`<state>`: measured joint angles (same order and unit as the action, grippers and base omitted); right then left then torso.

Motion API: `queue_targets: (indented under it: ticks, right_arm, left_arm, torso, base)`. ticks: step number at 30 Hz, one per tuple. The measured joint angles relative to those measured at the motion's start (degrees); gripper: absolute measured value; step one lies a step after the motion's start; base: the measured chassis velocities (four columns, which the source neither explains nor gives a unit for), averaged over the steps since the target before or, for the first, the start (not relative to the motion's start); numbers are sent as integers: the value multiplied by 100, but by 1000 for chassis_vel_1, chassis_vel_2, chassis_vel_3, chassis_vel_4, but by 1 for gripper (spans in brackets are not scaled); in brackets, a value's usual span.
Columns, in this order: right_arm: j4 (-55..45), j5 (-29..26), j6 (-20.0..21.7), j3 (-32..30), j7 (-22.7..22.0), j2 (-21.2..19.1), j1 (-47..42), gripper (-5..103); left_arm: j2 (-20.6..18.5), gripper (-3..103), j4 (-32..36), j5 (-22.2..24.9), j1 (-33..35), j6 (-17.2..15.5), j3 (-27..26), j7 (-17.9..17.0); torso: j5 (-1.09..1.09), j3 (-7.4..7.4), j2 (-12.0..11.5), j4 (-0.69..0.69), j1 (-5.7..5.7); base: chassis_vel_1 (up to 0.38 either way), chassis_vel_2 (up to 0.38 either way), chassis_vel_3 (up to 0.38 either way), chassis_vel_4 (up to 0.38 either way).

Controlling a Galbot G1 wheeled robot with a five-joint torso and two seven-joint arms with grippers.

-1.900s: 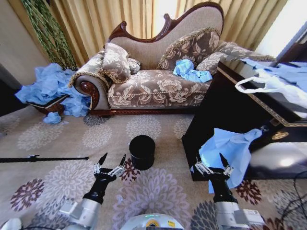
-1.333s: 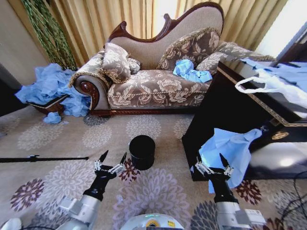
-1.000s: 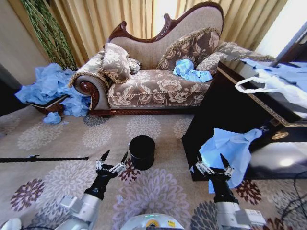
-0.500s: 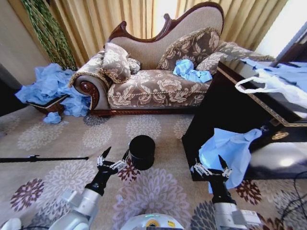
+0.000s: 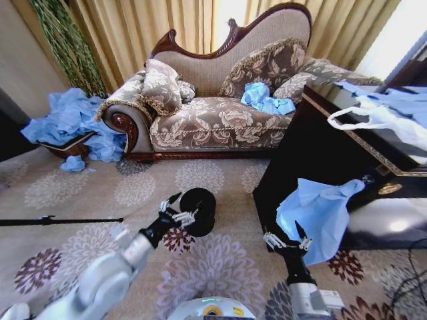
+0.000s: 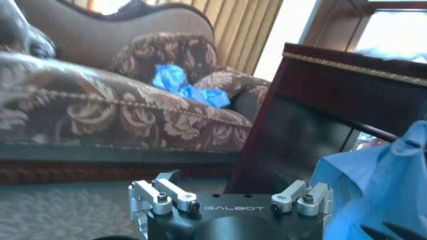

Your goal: Place a garbage bag over the trash bin.

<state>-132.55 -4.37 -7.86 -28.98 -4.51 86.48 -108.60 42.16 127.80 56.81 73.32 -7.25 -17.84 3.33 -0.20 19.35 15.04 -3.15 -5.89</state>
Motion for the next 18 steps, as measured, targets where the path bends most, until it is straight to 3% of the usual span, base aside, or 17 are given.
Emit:
queue_targets:
  ticks: [3, 4, 6, 7, 9, 10, 12, 14, 18]
  right_arm:
    - [41, -13, 58, -19, 0, 21, 58, 100]
    - [41, -13, 58, -19, 0, 21, 58, 100]
    - [103, -9, 67, -23, 2, 35, 86, 100]
    - [103, -9, 67, -23, 2, 35, 86, 100]
    - [203, 59, 52, -35, 48, 53, 86, 100]
    - [203, 59, 52, -35, 48, 53, 86, 100]
    - [284, 81, 30, -35, 50, 73, 78, 100]
    - [310, 90, 17, -37, 51, 83, 74, 100]
    - [398, 109, -1, -75, 54, 158, 80, 100]
  left_arm:
    - [97, 95, -340, 627, -1393, -219, 1060, -236]
    - [97, 95, -340, 627, -1393, -219, 1060, -236]
    - [355, 94, -578, 1236, -2431, -370, 2026, -426]
    - [355, 94, -578, 1236, -2431, -370, 2026, -426]
    - [646, 94, -744, 1852, -3197, -587, 2724, -752]
    - [646, 94, -744, 1852, -3197, -587, 2724, -752]
    - [966, 94, -819, 2533, -3826, -753, 3427, -1168]
    - [1109, 94, -846, 2718, -3989, -799, 3605, -1332]
    - [2074, 94, -1169, 3519, -4465, -1082, 4102, -2057]
  torso:
    - [0, 0, 0, 0, 0]
    - [0, 0, 0, 0, 0]
    - [3, 0, 0, -5, 0]
    - [3, 0, 0, -5, 0]
    - [2, -1, 0, 1, 0]
    - [2, -1, 0, 1, 0]
    - [2, -1, 0, -1, 0]
    - [4, -1, 0, -2, 0]
    - [2, -1, 0, -1, 0]
  base:
    - [0, 0, 0, 0]
    - [0, 0, 0, 0]
    - [0, 0, 0, 0]
    - [0, 0, 0, 0]
    - [0, 0, 0, 0]
    - [0, 0, 0, 0]
    - [0, 0, 0, 0]
    - [0, 0, 0, 0]
    - [0, 0, 0, 0]
